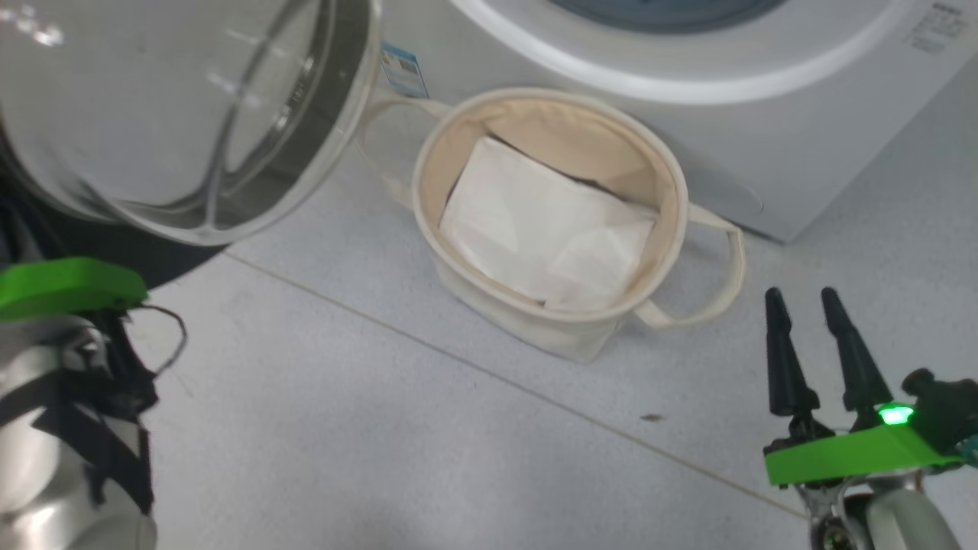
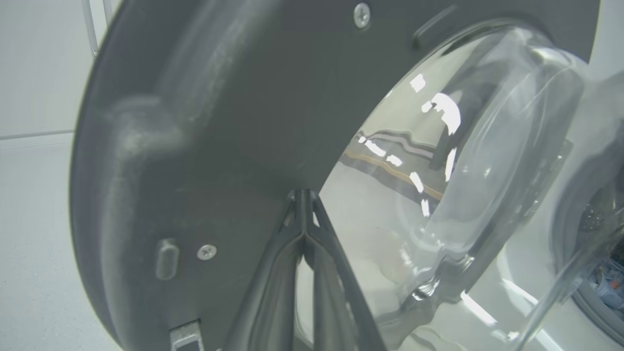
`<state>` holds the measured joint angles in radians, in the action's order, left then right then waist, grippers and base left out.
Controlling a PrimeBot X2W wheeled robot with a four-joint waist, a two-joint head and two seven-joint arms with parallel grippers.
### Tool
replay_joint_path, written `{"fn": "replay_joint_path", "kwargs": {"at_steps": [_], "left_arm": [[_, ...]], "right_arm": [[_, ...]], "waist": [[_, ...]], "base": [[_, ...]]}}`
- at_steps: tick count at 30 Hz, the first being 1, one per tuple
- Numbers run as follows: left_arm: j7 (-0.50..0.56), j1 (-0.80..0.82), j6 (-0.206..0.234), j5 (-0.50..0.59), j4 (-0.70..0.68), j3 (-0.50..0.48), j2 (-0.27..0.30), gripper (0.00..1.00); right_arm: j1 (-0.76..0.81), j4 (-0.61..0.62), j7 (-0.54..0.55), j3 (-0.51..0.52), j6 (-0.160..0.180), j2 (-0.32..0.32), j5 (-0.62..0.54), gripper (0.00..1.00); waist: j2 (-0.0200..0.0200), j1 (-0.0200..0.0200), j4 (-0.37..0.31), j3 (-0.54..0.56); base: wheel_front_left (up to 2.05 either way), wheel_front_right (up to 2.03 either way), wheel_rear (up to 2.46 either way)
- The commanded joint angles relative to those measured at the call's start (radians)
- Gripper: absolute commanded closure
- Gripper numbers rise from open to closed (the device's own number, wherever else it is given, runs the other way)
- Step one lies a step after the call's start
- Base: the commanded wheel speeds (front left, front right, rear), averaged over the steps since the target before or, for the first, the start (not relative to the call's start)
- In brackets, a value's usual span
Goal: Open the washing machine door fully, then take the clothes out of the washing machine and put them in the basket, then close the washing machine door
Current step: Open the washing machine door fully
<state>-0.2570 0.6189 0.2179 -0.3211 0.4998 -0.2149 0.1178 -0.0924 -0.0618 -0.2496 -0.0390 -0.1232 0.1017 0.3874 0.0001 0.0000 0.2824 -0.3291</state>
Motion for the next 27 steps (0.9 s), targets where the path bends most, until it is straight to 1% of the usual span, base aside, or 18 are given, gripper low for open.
{"fn": "replay_joint_path", "kwargs": {"at_steps": [1, 5, 9, 15, 21, 27], "left_arm": [[-0.005, 0.047, -0.008, 0.013, -0.020, -0.060, 0.059, 1.00], [-0.005, 0.092, -0.029, 0.022, 0.003, -0.121, 0.071, 1.00], [-0.005, 0.122, -0.046, 0.033, 0.014, -0.182, 0.070, 1.00], [-0.005, 0.121, -0.080, 0.080, 0.001, -0.228, 0.033, 1.00], [-0.005, 0.076, -0.114, 0.146, -0.042, -0.223, -0.018, 1.00], [-0.005, -0.011, -0.152, 0.198, -0.106, -0.139, -0.058, 1.00]], "right_arm": [[-0.028, 0.041, -0.012, -0.016, -0.008, 0.016, -0.007, 0.00], [-0.050, 0.052, -0.012, -0.010, -0.008, 0.033, -0.006, 0.00], [-0.068, 0.059, -0.012, -0.009, -0.008, 0.045, -0.005, 0.00], [-0.084, 0.057, -0.012, -0.008, -0.008, 0.048, -0.002, 0.00], [-0.081, 0.041, -0.012, -0.015, -0.008, 0.033, 0.004, 0.00], [-0.064, 0.023, -0.012, -0.025, -0.008, 0.006, 0.011, 0.00]], "waist": [[-0.0001, 0.0000, -0.022, -0.055], [-0.0001, 0.0000, -0.035, -0.112], [-0.0001, 0.0000, -0.043, -0.151], [-0.0001, 0.0000, -0.043, -0.154], [-0.0001, 0.0000, -0.034, -0.087], [-0.0001, 0.0000, -0.033, 0.015]], "base": [[0.00, 0.00, 0.00], [0.00, 0.00, 0.00], [0.00, 0.00, 0.00], [0.00, 0.00, 0.00], [0.00, 0.00, 0.00], [0.00, 0.00, 0.00]]}}
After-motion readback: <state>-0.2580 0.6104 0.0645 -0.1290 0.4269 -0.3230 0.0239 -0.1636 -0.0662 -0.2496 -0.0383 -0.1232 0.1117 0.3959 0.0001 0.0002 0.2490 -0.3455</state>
